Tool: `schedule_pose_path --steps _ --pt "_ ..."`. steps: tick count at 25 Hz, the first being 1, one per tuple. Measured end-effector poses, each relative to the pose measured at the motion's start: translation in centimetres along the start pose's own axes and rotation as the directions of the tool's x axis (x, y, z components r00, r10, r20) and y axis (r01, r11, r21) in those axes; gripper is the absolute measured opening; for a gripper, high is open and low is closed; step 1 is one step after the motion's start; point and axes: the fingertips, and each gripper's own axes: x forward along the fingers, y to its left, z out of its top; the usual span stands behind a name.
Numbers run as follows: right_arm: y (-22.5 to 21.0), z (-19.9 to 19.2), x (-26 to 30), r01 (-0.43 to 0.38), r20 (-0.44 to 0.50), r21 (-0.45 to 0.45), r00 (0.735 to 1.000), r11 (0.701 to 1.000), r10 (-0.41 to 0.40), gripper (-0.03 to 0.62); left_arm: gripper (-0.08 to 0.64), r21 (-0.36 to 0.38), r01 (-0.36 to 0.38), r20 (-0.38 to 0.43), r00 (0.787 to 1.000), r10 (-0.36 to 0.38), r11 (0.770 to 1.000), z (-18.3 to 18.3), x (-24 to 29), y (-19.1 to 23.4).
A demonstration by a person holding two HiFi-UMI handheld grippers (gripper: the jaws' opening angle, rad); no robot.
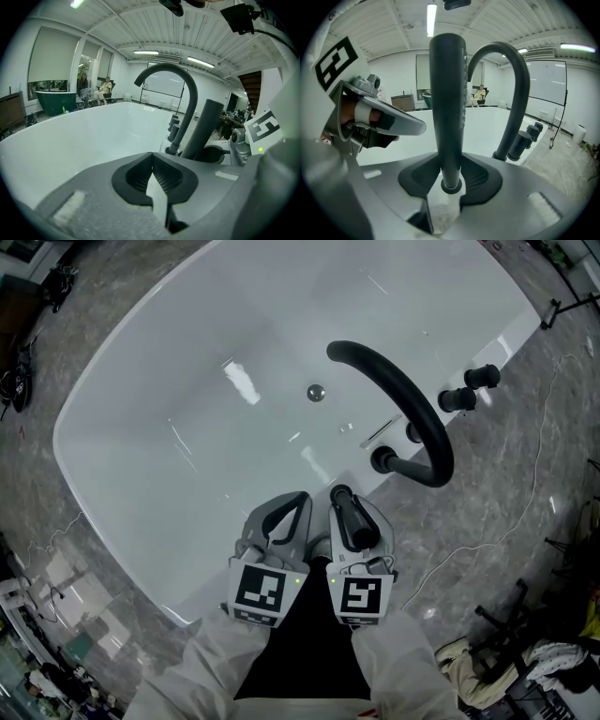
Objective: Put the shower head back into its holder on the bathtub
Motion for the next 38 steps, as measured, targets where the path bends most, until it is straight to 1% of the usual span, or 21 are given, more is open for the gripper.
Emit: schedule_pose_path --steps 3,12,16,20,24,36,37,38 --pt "-0.1 -0.7 0.2 -0.002 -0.006 -0.005 1.0 1.0 0.002 0.138 0.0 -0.002 0.0 -0.002 1.0 0.0 1.0 -0.3 0.1 0.0" --pt "0.1 -1.0 0.7 -0.011 -0.022 -0.003 1.0 1.0 0.011 0.138 0.0 -0.008 -0.006 -0.012 1.0 0.006 1.0 -0.7 0.0 -0.1" --pt "0.1 -1.3 1.0 -0.019 -0.015 -0.021 1.0 1.0 0.019 0.138 0.0 -0.008 -0.007 -0.016 1.0 0.007 1.0 -0.8 0.2 0.0" --pt "0.2 -1.0 1.1 -0.017 -0.023 0.002 1.0 1.0 0.017 0.138 0.0 -0.008 -0.006 -0.021 1.0 0.006 1.0 -1.0 0.4 -0.1" --pt "0.2 -1.2 1.3 -0.026 -0.013 -0.025 1.0 0.999 0.026 0.138 0.0 -0.006 0.001 -0.028 1.0 -0.001 1.0 -1.2 0.4 -0.3" --pt "0.1 -1.4 1.5 -0.029 -0.029 0.028 0.999 0.999 0.03 0.14 0.0 0.004 0.006 -0.038 0.999 -0.006 1.0 -1.3 0.6 -0.6" --pt "0.1 -1.5 1.5 -0.036 -0.031 0.041 0.999 0.999 0.037 0.144 0.0 0.006 0.005 -0.037 0.999 -0.005 1.0 -1.2 0.5 -0.6" --pt "0.1 -1.5 1.5 -0.044 -0.034 0.057 0.998 0.997 0.046 0.166 0.0 0.008 0.004 -0.036 0.999 -0.003 1.0 -1.1 0.4 -0.7"
